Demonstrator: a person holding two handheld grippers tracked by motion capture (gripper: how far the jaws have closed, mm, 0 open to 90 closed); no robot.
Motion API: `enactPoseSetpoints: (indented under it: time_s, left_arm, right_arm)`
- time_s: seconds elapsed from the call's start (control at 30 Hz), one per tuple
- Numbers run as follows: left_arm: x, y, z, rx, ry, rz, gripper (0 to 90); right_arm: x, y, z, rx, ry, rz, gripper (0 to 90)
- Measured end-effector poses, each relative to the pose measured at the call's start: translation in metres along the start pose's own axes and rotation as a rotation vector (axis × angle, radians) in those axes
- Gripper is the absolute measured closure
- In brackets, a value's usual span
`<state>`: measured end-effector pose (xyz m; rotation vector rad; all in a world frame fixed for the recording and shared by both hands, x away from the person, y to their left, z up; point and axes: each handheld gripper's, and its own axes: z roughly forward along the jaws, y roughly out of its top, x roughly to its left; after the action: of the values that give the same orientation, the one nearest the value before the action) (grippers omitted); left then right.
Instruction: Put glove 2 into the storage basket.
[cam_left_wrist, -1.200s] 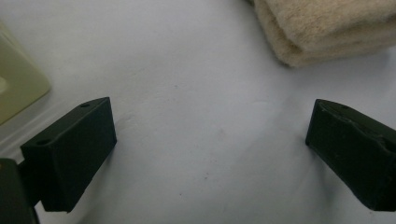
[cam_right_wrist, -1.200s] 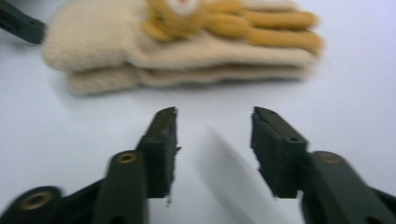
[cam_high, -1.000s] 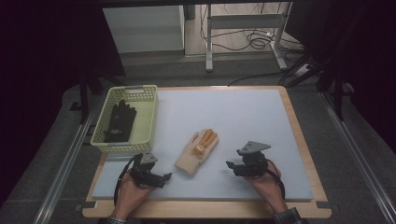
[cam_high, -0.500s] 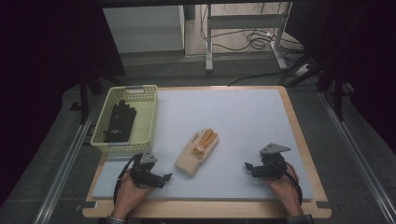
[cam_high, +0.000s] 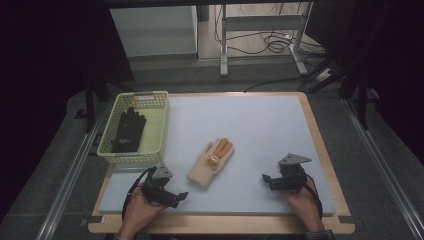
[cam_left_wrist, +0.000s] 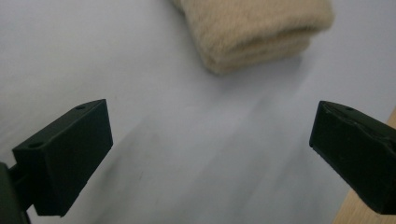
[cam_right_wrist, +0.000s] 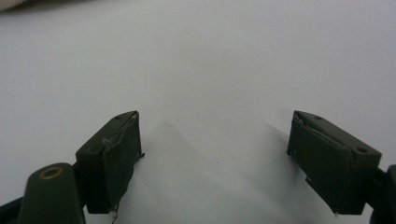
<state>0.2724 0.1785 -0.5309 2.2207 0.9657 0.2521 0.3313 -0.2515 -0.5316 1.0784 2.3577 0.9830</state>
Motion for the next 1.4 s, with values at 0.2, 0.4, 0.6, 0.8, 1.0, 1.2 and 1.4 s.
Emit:
enactPoseSetpoints:
  time_s: [0.2, 0.4, 0.6, 0.8, 1.0, 1.2, 1.4]
  left_arm:
    - [-0.012, 0.031, 0.000, 0.022, -0.005, 0.042, 0.0]
    - [-0.012, 0.047, 0.005, -0.021, -0.048, 0.023, 0.0]
    - [-0.009, 0.058, 0.031, -0.002, -0.027, -0.024, 0.0]
    - [-0.016, 0.078, 0.053, 0.010, -0.026, -0.015, 0.0]
    - [-0.022, 0.086, 0.077, 0.071, 0.054, 0.007, 0.0]
    - [-0.023, 0.083, 0.083, 0.099, 0.071, 0.000, 1.0]
    - [-0.022, 0.085, 0.075, 0.109, 0.065, -0.004, 22.8]
  right_arm:
    - [0.004, 0.004, 0.005, 0.015, -0.017, 0.013, 10.6]
    - [0.004, 0.003, 0.004, 0.012, -0.019, 0.007, 10.3]
    - [0.004, 0.003, 0.004, 0.009, -0.021, 0.007, 10.3]
    - [0.004, 0.003, 0.004, 0.009, -0.021, 0.006, 10.3]
    - [0.004, 0.003, 0.004, 0.009, -0.022, 0.007, 10.3]
    - [0.004, 0.003, 0.004, 0.009, -0.023, 0.006, 10.3]
    - [0.004, 0.003, 0.004, 0.009, -0.023, 0.006, 10.3]
